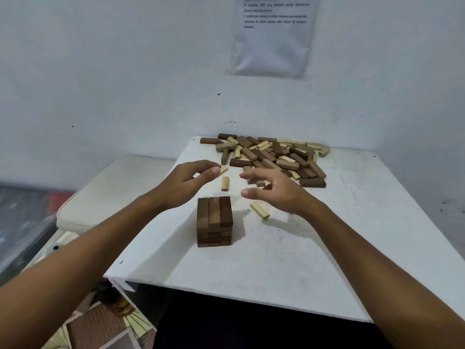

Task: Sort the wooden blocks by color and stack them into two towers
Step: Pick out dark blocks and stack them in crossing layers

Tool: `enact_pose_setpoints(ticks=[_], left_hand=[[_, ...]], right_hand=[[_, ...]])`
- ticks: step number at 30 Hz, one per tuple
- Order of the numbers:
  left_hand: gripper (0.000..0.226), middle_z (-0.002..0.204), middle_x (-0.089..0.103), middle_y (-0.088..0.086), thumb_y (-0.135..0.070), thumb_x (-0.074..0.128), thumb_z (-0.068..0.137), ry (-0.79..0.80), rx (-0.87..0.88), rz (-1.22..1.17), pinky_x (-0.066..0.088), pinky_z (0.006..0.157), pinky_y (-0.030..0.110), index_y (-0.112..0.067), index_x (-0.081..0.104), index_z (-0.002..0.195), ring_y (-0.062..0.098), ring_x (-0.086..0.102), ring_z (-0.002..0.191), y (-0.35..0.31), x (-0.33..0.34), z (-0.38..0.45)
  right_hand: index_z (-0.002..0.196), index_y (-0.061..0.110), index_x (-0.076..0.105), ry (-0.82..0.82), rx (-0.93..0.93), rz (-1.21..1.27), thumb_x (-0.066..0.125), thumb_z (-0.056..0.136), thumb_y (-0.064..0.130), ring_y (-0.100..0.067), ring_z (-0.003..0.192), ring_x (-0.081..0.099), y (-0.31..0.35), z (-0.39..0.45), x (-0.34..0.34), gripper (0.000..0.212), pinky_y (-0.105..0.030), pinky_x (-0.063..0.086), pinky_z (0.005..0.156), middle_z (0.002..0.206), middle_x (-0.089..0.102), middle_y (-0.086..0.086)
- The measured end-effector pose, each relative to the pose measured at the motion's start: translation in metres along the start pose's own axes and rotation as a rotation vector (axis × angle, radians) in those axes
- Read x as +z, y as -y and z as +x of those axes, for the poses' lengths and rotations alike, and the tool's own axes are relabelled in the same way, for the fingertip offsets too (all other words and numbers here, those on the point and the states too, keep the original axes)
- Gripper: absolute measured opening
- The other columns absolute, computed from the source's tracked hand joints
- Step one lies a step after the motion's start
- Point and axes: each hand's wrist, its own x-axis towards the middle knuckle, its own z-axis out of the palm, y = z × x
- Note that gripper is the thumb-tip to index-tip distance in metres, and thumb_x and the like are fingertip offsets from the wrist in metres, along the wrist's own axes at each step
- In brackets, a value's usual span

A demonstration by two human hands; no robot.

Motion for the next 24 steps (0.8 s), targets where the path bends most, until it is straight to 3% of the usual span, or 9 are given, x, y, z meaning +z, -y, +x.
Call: enact_pose_setpoints(ticks=[5,8,11,13,15,17,19,21,24], left_hand=[[0.036,0.107,0.069,-0.008,-0.041,0.046,0.097,0.044,0.023,0.107,0.043,0.080,0.012,-0.017,0.069,0.112,0.002,0.059,0.098,0.013,0.006,0.046],[0.022,0.104,0.068,-0.010,-0.036,0.057,0.095,0.076,0.026,0.156,0.041,0.075,0.021,-0.023,0.068,0.109,0.005,0.061,0.098,0.032,0.013,0.077],[0.019,0.107,0.067,-0.004,-0.026,0.063,0.093,0.065,0.049,0.249,0.042,0.076,0.020,-0.018,0.067,0.109,0.010,0.059,0.099,0.051,0.023,0.106],[0.020,0.100,0.066,-0.002,-0.020,0.064,0.092,0.044,0.096,0.333,0.046,0.080,0.030,-0.016,0.069,0.111,0.017,0.059,0.096,0.059,0.029,0.125],[0.022,0.085,0.057,-0.015,-0.016,0.065,0.090,0.045,0.161,0.409,0.042,0.076,0.034,-0.019,0.070,0.111,0.017,0.055,0.089,0.063,0.036,0.139],[0.027,0.083,0.053,-0.022,-0.014,0.064,0.088,0.066,0.221,0.481,0.034,0.075,0.032,-0.024,0.070,0.113,0.014,0.051,0.089,0.066,0.043,0.151],[0.035,0.100,0.064,-0.017,-0.016,0.062,0.087,0.087,0.274,0.538,0.030,0.079,0.033,-0.032,0.068,0.118,0.014,0.053,0.105,0.073,0.050,0.160],[0.040,0.113,0.065,-0.012,-0.019,0.061,0.085,0.099,0.302,0.581,0.028,0.083,0.034,-0.035,0.065,0.122,0.013,0.051,0.115,0.080,0.055,0.166],[0.038,0.106,0.066,-0.006,-0.024,0.061,0.081,0.105,0.318,0.592,0.031,0.082,0.036,-0.031,0.068,0.117,0.021,0.055,0.107,0.093,0.060,0.173]], right_hand=[[0.118,0.019,0.067,-0.099,0.094,-0.031,0.073,0.085,0.030,-0.006,0.101,0.063,-0.031,0.006,-0.028,0.035,-0.026,0.052,0.083,0.112,0.066,0.008],[0.117,0.017,0.067,-0.148,0.177,-0.026,0.075,0.084,0.021,-0.010,0.096,0.064,-0.054,0.014,-0.040,0.034,-0.018,0.050,0.073,0.109,0.066,0.007],[0.117,0.015,0.067,-0.180,0.207,-0.062,0.074,0.084,0.015,-0.009,0.096,0.062,-0.072,0.028,-0.042,0.033,-0.012,0.044,0.069,0.107,0.066,0.007],[0.116,0.015,0.067,-0.193,0.178,-0.115,0.071,0.085,0.012,-0.004,0.095,0.060,-0.077,0.042,-0.038,0.032,-0.013,0.045,0.074,0.104,0.064,0.009],[0.114,0.018,0.068,-0.196,0.135,-0.190,0.067,0.086,0.011,-0.001,0.091,0.058,-0.075,0.056,-0.033,0.028,-0.021,0.051,0.075,0.100,0.063,0.010],[0.111,0.020,0.068,-0.180,0.108,-0.307,0.063,0.088,0.017,-0.007,0.087,0.057,-0.070,0.072,-0.028,0.024,-0.033,0.053,0.073,0.094,0.063,0.009],[0.109,0.020,0.067,-0.164,0.118,-0.479,0.060,0.089,0.031,-0.015,0.094,0.056,-0.068,0.087,-0.020,0.024,-0.037,0.051,0.076,0.095,0.065,0.005],[0.103,0.020,0.065,-0.150,0.182,-0.651,0.057,0.088,0.052,-0.020,0.105,0.051,-0.066,0.098,-0.012,0.036,-0.038,0.046,0.082,0.100,0.064,0.002],[0.107,0.020,0.064,-0.125,0.270,-0.787,0.053,0.083,0.067,-0.028,0.120,0.045,-0.066,0.109,0.000,0.054,-0.044,0.039,0.096,0.115,0.063,-0.004]])
